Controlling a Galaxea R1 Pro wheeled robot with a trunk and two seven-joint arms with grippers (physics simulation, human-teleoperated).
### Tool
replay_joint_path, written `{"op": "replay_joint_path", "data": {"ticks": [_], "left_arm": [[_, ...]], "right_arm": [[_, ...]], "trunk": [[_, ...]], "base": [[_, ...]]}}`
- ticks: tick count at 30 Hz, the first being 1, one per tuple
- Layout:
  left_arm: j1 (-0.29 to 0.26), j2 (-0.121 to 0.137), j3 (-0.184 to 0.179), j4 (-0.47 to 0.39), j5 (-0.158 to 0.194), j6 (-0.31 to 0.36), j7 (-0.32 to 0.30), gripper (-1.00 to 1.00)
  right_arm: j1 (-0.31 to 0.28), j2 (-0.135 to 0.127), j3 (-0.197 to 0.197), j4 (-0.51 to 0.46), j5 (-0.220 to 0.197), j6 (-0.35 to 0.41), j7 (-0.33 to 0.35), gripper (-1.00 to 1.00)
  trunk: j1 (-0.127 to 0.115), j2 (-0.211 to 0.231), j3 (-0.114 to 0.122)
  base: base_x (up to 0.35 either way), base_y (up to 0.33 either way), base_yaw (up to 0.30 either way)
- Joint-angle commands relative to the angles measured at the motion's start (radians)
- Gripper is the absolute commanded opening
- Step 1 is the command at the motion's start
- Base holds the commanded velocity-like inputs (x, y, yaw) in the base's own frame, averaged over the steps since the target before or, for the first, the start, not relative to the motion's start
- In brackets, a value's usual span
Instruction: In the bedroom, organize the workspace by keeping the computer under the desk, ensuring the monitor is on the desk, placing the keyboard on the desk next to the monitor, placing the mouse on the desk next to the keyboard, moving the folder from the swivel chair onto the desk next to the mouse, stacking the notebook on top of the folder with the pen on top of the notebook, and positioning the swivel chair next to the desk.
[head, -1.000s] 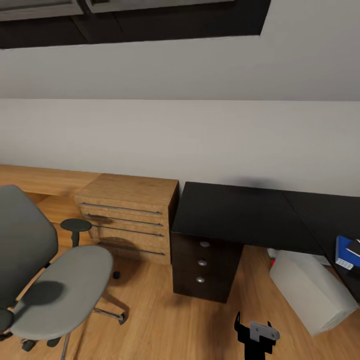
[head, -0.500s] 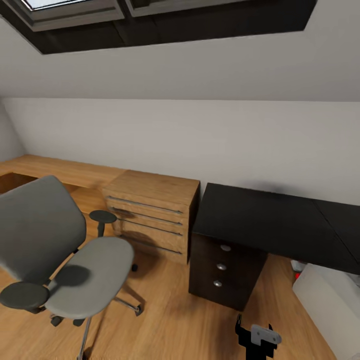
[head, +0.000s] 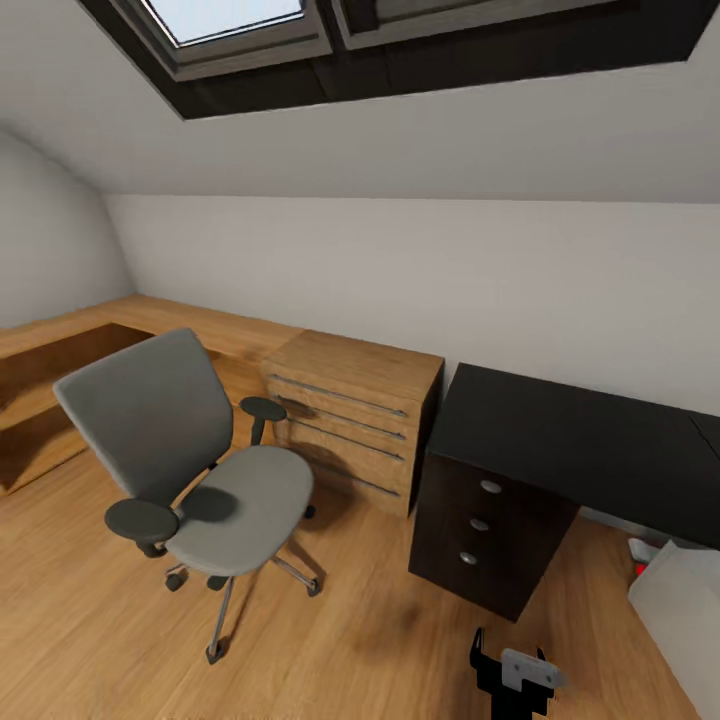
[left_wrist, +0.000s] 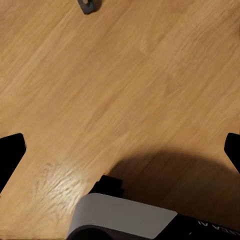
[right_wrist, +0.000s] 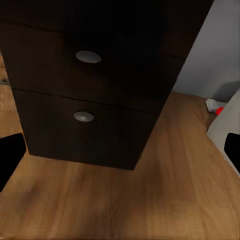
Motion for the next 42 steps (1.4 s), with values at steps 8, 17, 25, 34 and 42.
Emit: {"op": "replay_joint_path", "data": {"ticks": [8, 17, 25, 34, 42], "left_arm": [[-0.001, 0.000, -0.002, 0.001, 0.014, -0.004, 0.008, 1.00], [-0.001, 0.001, 0.000, 0.001, 0.015, -0.003, 0.008, 1.00], [-0.001, -0.004, 0.002, 0.001, 0.015, -0.003, 0.008, 1.00], [-0.001, 0.051, 0.156, -0.008, 0.103, -0.003, 0.008, 1.00], [-0.001, 0.074, 0.189, -0.005, 0.114, -0.002, 0.003, 1.00]], "right_arm": [[0.000, 0.000, 0.008, 0.002, 0.000, 0.007, 0.020, 1.00], [0.013, -0.024, 0.009, 0.002, 0.002, 0.009, 0.111, 1.00], [0.014, -0.025, 0.011, 0.002, 0.005, 0.008, 0.113, 1.00], [0.014, -0.041, 0.011, 0.002, 0.007, 0.007, 0.113, 1.00], [0.015, -0.093, 0.011, 0.000, 0.007, -0.003, 0.114, 1.00]], "trunk": [[-0.027, 0.048, 0.021], [-0.061, 0.111, 0.049], [-0.092, 0.167, 0.074], [-0.127, 0.230, 0.102], [-0.157, 0.286, 0.128]], "base": [[-0.010, 0.000, 0.236], [0.000, 0.000, 0.108], [0.000, 0.000, 0.277], [0.000, 0.000, 0.279], [0.000, 0.000, 0.279]]}}
